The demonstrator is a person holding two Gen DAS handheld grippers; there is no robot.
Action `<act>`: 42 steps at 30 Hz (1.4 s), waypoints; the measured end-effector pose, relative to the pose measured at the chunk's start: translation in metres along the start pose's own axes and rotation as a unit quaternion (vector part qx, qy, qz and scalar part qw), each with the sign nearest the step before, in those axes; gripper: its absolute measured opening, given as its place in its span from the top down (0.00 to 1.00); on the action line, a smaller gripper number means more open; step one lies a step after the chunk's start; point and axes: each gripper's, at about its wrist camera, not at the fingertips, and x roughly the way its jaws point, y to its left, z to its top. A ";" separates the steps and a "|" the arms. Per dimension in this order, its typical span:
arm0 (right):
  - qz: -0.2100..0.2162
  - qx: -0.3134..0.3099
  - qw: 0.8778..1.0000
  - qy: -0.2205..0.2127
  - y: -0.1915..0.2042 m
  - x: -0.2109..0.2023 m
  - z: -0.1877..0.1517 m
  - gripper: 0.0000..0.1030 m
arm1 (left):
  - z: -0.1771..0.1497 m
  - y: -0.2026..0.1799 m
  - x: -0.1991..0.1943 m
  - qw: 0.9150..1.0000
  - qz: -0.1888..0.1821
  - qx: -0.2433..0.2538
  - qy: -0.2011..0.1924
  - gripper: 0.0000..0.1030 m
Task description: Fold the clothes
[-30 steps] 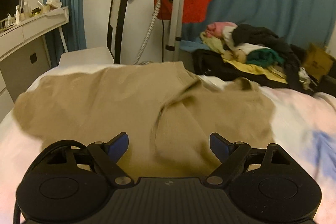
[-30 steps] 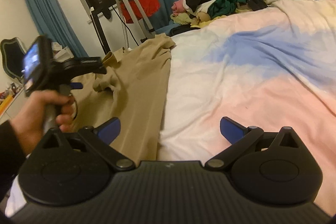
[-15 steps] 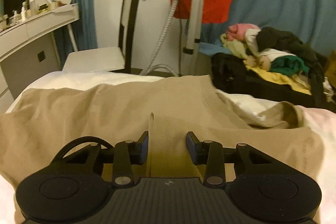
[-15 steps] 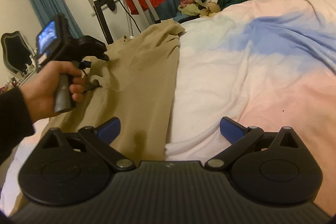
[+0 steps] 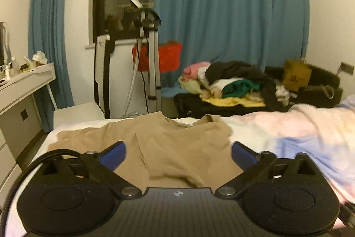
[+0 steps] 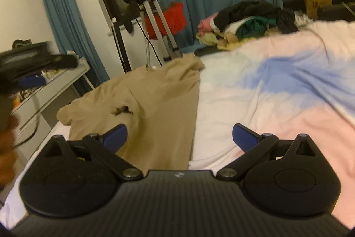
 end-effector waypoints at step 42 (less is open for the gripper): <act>0.377 -0.276 0.849 0.248 0.123 0.017 0.042 0.01 | -0.152 -0.051 -0.117 0.991 -0.111 0.065 0.038 0.00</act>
